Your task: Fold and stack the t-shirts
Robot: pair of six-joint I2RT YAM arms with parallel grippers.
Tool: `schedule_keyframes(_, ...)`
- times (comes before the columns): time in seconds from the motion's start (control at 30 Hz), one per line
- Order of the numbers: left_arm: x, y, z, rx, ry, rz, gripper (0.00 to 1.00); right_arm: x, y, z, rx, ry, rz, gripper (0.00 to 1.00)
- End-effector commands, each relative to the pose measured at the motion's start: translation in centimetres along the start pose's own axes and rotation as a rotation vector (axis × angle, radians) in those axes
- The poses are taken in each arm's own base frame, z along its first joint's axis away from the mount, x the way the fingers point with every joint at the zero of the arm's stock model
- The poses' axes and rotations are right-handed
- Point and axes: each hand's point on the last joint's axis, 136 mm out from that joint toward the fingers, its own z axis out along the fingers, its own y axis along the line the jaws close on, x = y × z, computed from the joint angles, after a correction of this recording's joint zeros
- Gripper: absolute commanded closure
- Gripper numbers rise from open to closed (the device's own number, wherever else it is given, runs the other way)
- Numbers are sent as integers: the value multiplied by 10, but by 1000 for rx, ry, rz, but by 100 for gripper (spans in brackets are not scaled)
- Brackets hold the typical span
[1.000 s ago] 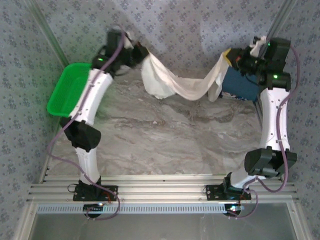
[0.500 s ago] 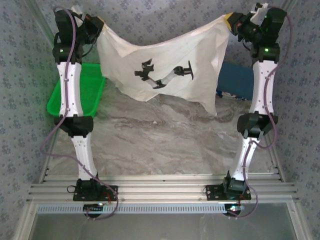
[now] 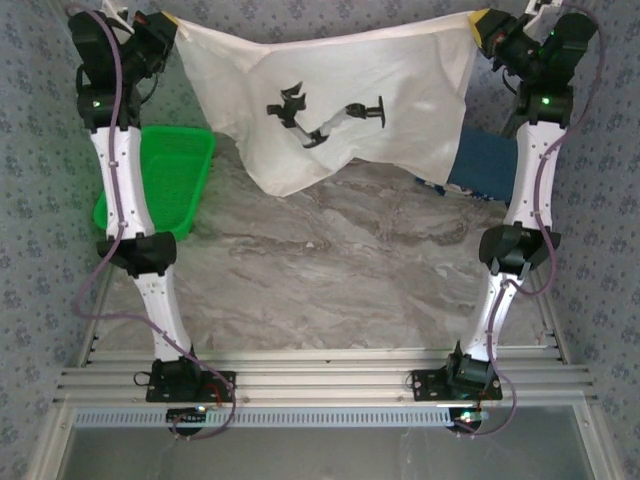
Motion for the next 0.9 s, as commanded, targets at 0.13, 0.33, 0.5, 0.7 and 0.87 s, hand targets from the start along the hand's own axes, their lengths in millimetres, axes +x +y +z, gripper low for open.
schedule_keyframes(0.13,4,-78,-83,6,9,223,100,44,49,-54,70,105,-115,100)
schedule_keyframes(0.33,63,-51,-129,-246,182,269,100,123,23,-109,190,175,-29,100)
schedule_keyframes(0.5,127,14,-183,-403,256,95,100,204,-17,-164,337,265,115,100)
schedule_keyframes(0.7,243,146,-293,-751,292,-239,100,317,-83,-243,592,380,357,100)
schedule_keyframes(0.87,293,187,-386,-991,244,-313,100,373,-105,-297,744,394,481,100)
